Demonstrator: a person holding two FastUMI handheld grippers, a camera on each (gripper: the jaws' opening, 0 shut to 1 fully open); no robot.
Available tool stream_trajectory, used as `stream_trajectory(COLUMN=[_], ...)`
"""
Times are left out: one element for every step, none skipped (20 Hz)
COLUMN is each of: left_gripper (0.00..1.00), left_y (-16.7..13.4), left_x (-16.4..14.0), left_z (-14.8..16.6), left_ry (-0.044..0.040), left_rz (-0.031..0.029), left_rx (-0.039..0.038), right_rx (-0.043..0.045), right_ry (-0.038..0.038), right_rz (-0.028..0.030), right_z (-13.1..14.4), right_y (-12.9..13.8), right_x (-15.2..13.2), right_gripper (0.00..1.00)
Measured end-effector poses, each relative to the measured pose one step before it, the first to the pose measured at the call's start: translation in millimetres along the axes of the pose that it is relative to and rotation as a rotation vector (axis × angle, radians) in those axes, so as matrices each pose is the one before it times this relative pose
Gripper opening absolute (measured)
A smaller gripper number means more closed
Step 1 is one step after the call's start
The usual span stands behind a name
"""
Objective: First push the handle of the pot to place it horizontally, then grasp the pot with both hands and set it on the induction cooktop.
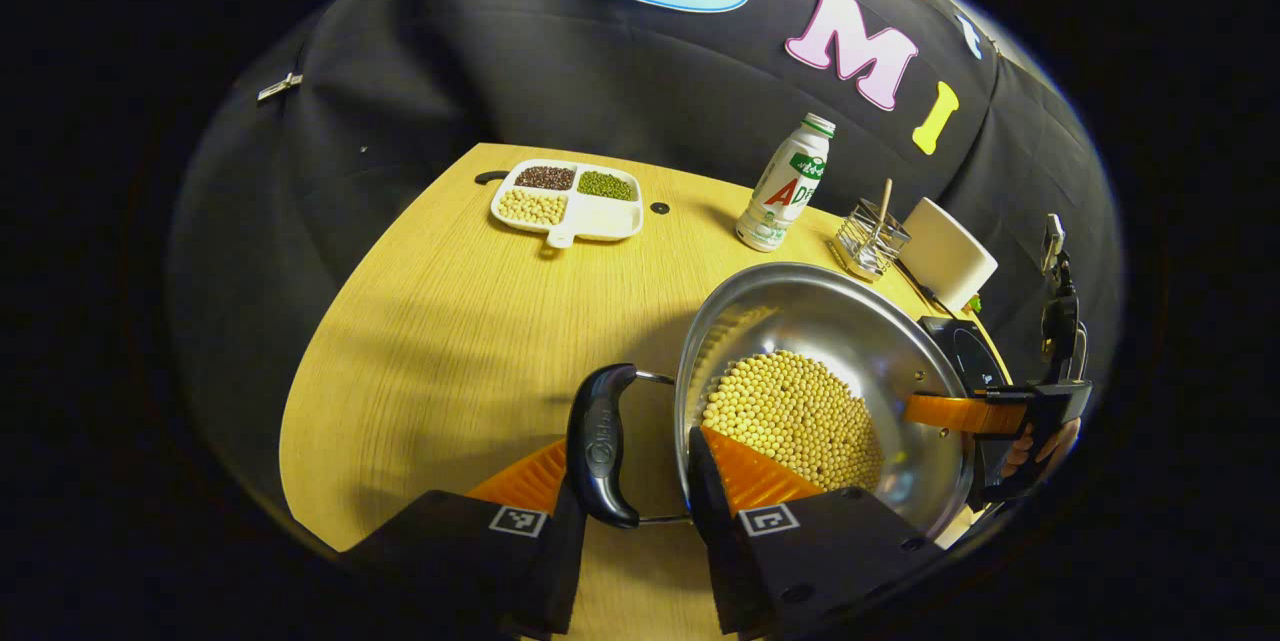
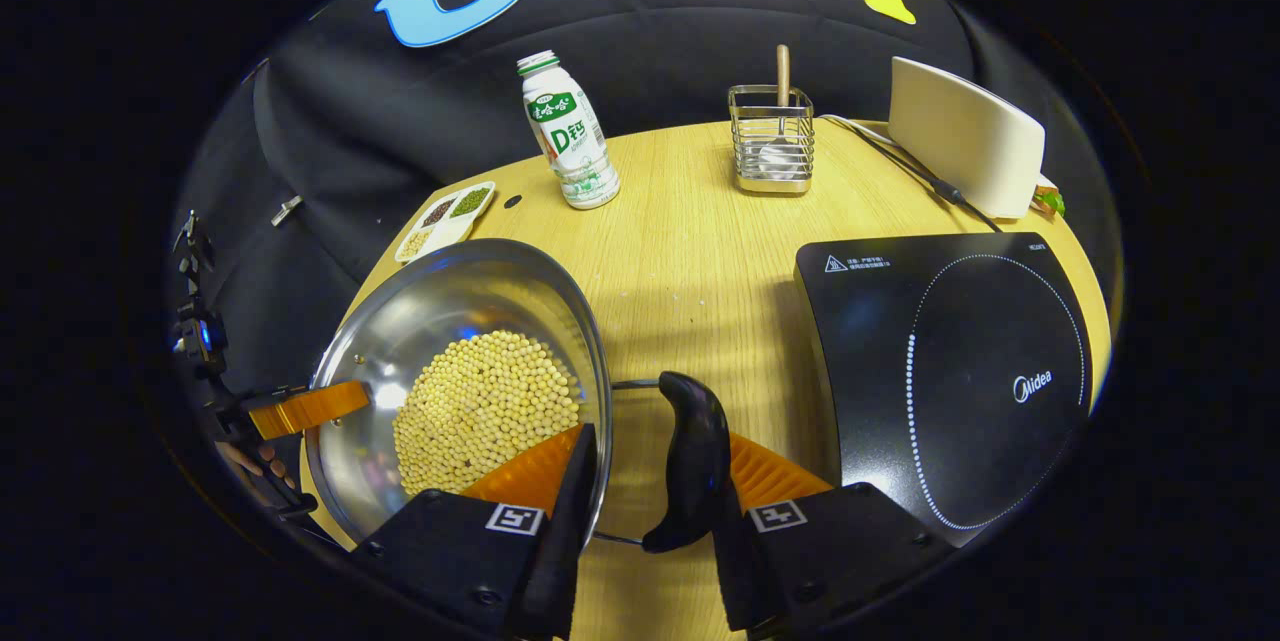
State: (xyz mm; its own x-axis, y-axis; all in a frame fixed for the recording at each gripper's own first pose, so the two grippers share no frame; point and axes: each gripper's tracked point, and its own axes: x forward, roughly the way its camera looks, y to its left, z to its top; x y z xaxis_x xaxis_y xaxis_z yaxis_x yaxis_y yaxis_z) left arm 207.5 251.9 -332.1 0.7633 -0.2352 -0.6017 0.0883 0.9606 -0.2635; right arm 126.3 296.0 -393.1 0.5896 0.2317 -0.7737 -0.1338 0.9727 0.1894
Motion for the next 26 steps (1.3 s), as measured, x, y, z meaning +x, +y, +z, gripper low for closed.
stream_trajectory(left_gripper=[0.55, 0.57, 0.55, 0.55, 0.55, 0.55, 0.55, 0.55, 0.57, 0.55, 0.55, 0.55, 0.55, 0.55, 0.55, 0.55, 0.56, 0.56, 0.55, 0.55, 0.55, 0.55, 0.55, 0.55, 0.55, 0.55], left_y=[-1.24, -2.66, -3.12, -3.54, -4.47, -5.58, -6.79, -7.21, -7.66, -8.58, -8.22, -7.50, -9.27, -9.35, -10.11, -12.32, -9.45, -13.12, -12.04, -12.73, -13.26, -12.34, -9.48, -10.59, -8.53, -9.75], left_x=[-3.72, -4.10, -5.35, -5.58, -5.46, -6.38, -6.87, -7.34, -6.02, -6.30, -4.43, -4.87, -4.09, -4.11, -2.77, -3.40, -1.22, -0.89, -0.23, 0.62, 1.41, 1.88, 2.10, 2.46, 3.15, 3.07], left_z=[-1.62, 1.16, 0.16, 0.44, 0.06, 0.93, 0.30, 1.43, 0.32, -0.26, -3.11, -0.45, -0.38, 0.02, -0.04, 1.83, 1.87, 0.92, -1.54, 0.54, -0.72, -0.39, -1.26, 1.24, 2.19, 1.64], left_ry=[0.00061, -0.00472, -0.00603, -0.00126, -0.00138, -0.00042, -0.00063, -0.00363, -0.00151, -0.00376, -0.00101, -0.00214, -0.00102, -0.00166, -0.00355, -0.01202, -0.01447, -0.01144, -0.00515, -0.00790, -0.00526, -0.00453, -0.00307, -0.00440, -0.01185, -0.00416], left_rz=[0.00484, 0.00464, 0.00481, 0.00644, 0.00556, 0.00329, 0.00339, 0.00456, 0.00562, 0.00627, 0.00435, 0.00311, 0.00167, -0.00020, -0.00138, 0.00044, 0.00071, 0.00179, -0.00071, -0.00697, -0.00848, -0.00448, -0.00136, 0.00211, 0.00521, -0.00086], left_rx=[-0.00543, -0.00292, -0.00142, -0.00112, -0.00114, 0.00069, -0.00156, -0.00487, -0.00757, -0.00658, -0.00411, -0.00322, -0.00216, 0.00077, 0.00448, 0.00378, -0.00168, -0.00219, -0.00031, -0.00381, -0.00431, 0.00369, 0.00377, 0.00602, 0.00449, 0.00396], right_rx=[-0.00316, -0.00335, -0.00481, -0.00512, -0.00494, -0.00225, -0.00265, -0.00362, -0.00409, -0.00015, -0.00051, 0.00004, 0.00102, -0.00193, -0.00075, 0.00189, 0.00220, -0.00083, -0.00735, -0.00948, -0.00168, 0.00075, 0.00038, 0.00523, 0.01144, 0.00663], right_ry=[0.00081, -0.00031, -0.00144, -0.00036, 0.00088, 0.00009, -0.00258, -0.00539, -0.00554, -0.00371, -0.00163, 0.00178, 0.00249, 0.00319, 0.00584, -0.00204, -0.00528, -0.00568, -0.00605, -0.01238, -0.01341, -0.01319, -0.00140, 0.00628, 0.00385, -0.00070], right_rz=[0.00040, 0.00184, 0.00300, 0.00300, 0.00234, 0.00139, 0.00224, 0.00271, 0.00207, 0.00085, 0.00288, 0.00258, 0.00383, 0.00352, 0.00010, 0.00052, -0.00057, -0.00112, -0.00061, -0.00095, -0.00452, -0.00346, -0.00442, -0.00176, 0.00394, 0.00088], right_z=[0.80, 0.21, 1.17, 1.15, 2.02, 2.11, 3.16, 3.40, 3.57, 2.85, 2.27, 0.71, 0.99, 0.83, 0.57, 2.78, 3.63, 4.10, 4.08, 5.39, 4.82, 4.19, 2.10, -0.85, 0.94, 2.33], right_y=[-0.07, -0.49, -0.57, -1.00, -1.59, -2.03, -2.57, -3.25, -4.21, -4.43, -5.10, -5.50, -6.04, -6.30, -7.74, -8.21, -8.89, -9.71, -9.92, -10.45, -11.59, -10.90, -10.91, -10.38, -8.42, -8.38], right_x=[-2.82, -5.87, -5.03, -6.38, -6.23, -6.97, -8.41, -8.98, -8.33, -8.51, -7.64, -7.56, -7.09, -7.56, -6.90, -7.90, -7.04, -7.67, -7.41, -7.95, -6.47, -4.48, -3.08, -3.71, -3.57, -2.96], right_gripper=[0.60, 0.60, 0.59, 0.59, 0.59, 0.59, 0.59, 0.59, 0.59, 0.59, 0.59, 0.59, 0.59, 0.59, 0.59, 0.59, 0.59, 0.59, 0.59, 0.59, 0.59, 0.59, 0.59, 0.59, 0.59, 0.59])
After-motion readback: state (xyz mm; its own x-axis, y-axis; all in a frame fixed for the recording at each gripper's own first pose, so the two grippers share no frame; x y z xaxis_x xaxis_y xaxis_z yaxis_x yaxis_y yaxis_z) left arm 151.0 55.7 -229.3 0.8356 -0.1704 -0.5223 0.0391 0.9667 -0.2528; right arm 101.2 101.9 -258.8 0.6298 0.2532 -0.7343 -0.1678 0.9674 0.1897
